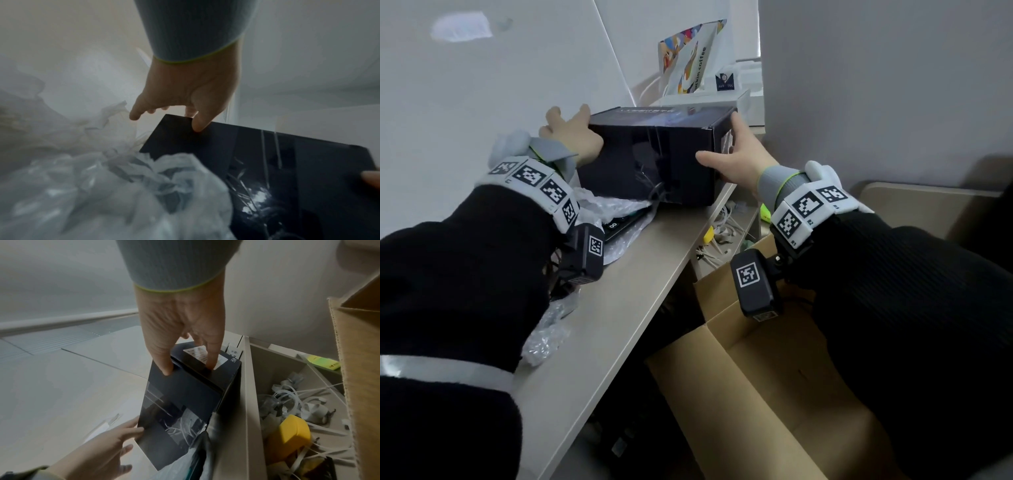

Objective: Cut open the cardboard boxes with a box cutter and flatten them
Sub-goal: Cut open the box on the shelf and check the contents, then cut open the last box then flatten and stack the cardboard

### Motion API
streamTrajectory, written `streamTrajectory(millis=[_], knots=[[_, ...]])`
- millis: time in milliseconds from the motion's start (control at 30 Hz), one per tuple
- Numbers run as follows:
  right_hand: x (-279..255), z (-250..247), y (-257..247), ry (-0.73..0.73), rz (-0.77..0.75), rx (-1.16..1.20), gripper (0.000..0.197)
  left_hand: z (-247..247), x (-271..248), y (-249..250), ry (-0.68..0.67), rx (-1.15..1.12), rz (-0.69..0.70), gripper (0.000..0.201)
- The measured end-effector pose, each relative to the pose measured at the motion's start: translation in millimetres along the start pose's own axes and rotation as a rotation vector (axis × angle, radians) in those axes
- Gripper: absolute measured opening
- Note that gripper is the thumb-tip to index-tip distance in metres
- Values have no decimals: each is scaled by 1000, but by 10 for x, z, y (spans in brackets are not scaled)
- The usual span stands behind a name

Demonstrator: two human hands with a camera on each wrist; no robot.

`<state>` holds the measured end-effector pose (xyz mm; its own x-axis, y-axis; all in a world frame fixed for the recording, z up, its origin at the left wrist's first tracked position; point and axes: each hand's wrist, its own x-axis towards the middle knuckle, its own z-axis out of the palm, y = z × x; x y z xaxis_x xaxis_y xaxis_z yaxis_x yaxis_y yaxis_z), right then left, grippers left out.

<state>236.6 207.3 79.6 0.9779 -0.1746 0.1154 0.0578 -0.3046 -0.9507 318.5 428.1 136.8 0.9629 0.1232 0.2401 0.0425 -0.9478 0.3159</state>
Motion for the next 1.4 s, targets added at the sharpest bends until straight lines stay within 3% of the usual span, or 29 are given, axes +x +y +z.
streamTrajectory(millis=[100,200,300,600,933,1167,1267,1400], knots=[[-72,15,-9,11,57,45,87,-25,-178,130,42,-37,115,57],[-126,7,-13,6,98,93,82,-62,-374,368,-89,-5,240,57],[-282,-49,-30,-23,107,75,81,-36,-653,592,-132,35,335,59],[-823,-467,-94,-67,141,11,58,145,-1277,978,-249,48,385,67],[-1708,-1113,303,-50,255,-107,17,531,-2336,1281,-361,60,469,68],[-2240,-1573,867,114,306,-287,23,1005,-3046,1255,-784,253,574,70],[-2473,-1761,1126,228,327,-230,13,1205,-3455,1220,-986,195,579,63],[-2742,-1988,1319,437,272,-61,14,1405,-3771,1120,-1098,201,585,56]])
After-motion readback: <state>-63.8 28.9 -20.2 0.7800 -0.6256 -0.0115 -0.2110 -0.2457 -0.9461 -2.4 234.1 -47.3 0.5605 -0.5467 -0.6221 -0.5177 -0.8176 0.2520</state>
